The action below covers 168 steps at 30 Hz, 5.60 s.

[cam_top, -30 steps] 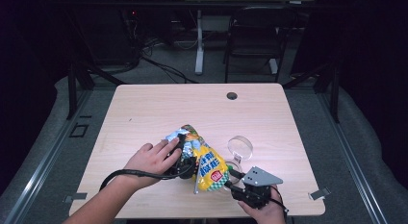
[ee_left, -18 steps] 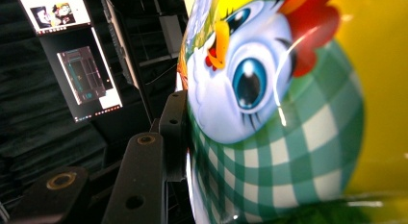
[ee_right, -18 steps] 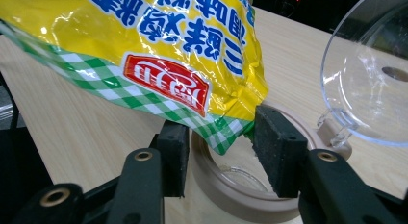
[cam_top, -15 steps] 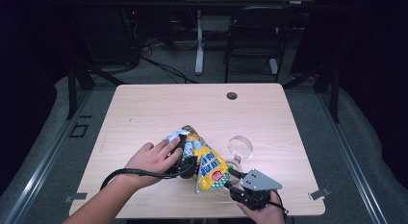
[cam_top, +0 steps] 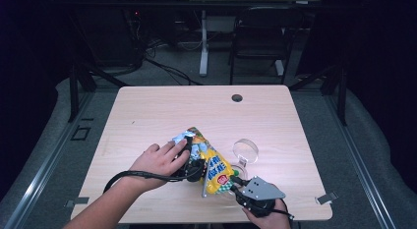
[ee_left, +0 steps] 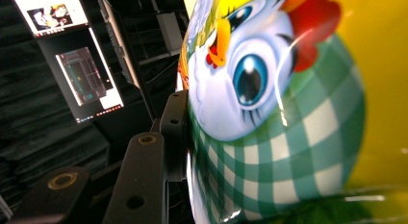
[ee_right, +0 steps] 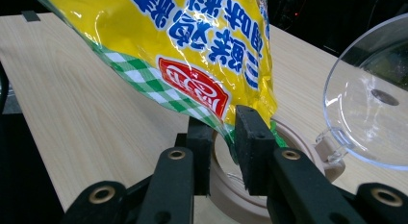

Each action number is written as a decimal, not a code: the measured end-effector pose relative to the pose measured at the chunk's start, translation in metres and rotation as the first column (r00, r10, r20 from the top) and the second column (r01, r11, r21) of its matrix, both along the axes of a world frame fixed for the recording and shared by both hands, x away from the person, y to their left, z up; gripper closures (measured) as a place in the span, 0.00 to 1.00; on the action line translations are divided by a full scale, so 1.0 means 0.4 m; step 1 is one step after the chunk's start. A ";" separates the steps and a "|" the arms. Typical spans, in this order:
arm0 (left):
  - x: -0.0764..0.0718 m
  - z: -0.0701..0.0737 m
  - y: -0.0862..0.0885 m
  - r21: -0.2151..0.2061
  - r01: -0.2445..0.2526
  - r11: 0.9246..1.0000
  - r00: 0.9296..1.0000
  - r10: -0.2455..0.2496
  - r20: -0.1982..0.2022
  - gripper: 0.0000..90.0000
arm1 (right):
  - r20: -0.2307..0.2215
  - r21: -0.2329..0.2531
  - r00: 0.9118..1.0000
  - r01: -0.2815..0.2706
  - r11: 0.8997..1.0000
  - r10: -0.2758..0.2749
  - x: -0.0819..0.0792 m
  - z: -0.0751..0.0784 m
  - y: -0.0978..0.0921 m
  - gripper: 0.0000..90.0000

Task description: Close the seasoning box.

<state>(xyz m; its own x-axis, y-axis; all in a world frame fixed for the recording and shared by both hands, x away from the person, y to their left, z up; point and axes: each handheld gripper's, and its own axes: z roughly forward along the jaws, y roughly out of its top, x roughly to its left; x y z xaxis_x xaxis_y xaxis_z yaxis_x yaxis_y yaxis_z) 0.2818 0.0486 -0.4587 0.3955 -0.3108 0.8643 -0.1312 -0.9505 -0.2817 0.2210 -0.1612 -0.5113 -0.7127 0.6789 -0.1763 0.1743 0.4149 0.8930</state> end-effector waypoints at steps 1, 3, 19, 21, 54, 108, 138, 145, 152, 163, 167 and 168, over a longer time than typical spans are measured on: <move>-0.001 0.001 -0.001 0.003 0.002 1.000 1.000 -0.002 0.007 0.70 | 0.006 0.000 1.000 0.001 1.000 -0.001 0.000 -0.001 0.001 0.86; -0.003 0.004 -0.003 0.013 0.002 1.000 1.000 -0.002 0.012 0.70 | 0.010 -0.006 1.000 0.002 1.000 -0.002 -0.001 -0.001 0.003 0.87; -0.011 0.020 -0.009 0.053 0.014 0.998 0.999 -0.015 0.031 0.71 | 0.038 -0.043 0.999 -0.006 0.999 0.008 -0.007 -0.002 0.017 0.93; -0.011 0.024 -0.011 0.056 0.012 0.998 1.000 -0.013 0.026 0.71 | 0.045 -0.041 0.999 -0.003 0.999 0.005 -0.007 -0.002 0.017 0.93; -0.016 0.038 -0.022 0.087 0.029 0.996 0.999 -0.032 0.037 0.72 | 0.027 0.006 1.000 0.015 1.000 -0.016 -0.009 -0.008 0.017 1.00; -0.028 0.051 -0.041 0.142 0.053 0.988 0.995 -0.065 0.079 0.72 | 0.019 0.035 1.000 0.018 0.999 -0.019 -0.008 -0.010 0.012 1.00; -0.035 0.056 -0.055 0.155 0.061 0.986 0.994 -0.074 0.077 0.74 | 0.009 0.038 1.000 0.024 0.999 -0.025 -0.006 -0.013 0.005 1.00; -0.039 0.064 -0.062 0.181 0.078 0.980 0.991 -0.096 0.096 0.76 | 0.007 0.041 1.000 0.026 0.999 -0.026 -0.005 -0.014 0.004 1.00; -0.042 0.063 -0.061 0.181 0.074 0.981 0.992 -0.091 0.086 0.76 | 0.003 0.043 1.000 0.026 0.999 -0.026 -0.003 -0.017 0.004 1.00; -0.045 0.065 -0.068 0.208 0.084 0.975 0.989 -0.106 0.100 0.77 | -0.007 0.043 1.000 0.030 0.999 -0.030 -0.001 -0.021 0.004 1.00; -0.045 0.063 -0.068 0.210 0.082 0.974 0.990 -0.104 0.096 0.77 | -0.008 0.039 1.000 0.028 0.999 -0.028 -0.001 -0.022 0.005 1.00; -0.045 0.063 -0.068 0.210 0.084 0.974 0.990 -0.106 0.097 0.77 | -0.009 0.037 1.000 0.028 0.999 -0.027 -0.001 -0.022 0.006 1.00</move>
<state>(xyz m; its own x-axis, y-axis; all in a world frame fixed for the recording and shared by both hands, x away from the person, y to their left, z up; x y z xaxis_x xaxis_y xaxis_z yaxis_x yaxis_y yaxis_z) 0.2638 0.0213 -0.4337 0.2643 -0.5176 0.8137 -0.1764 -0.8555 -0.4869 0.2207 -0.1590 -0.5202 -0.6951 0.7042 -0.1451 0.1926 0.3768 0.9060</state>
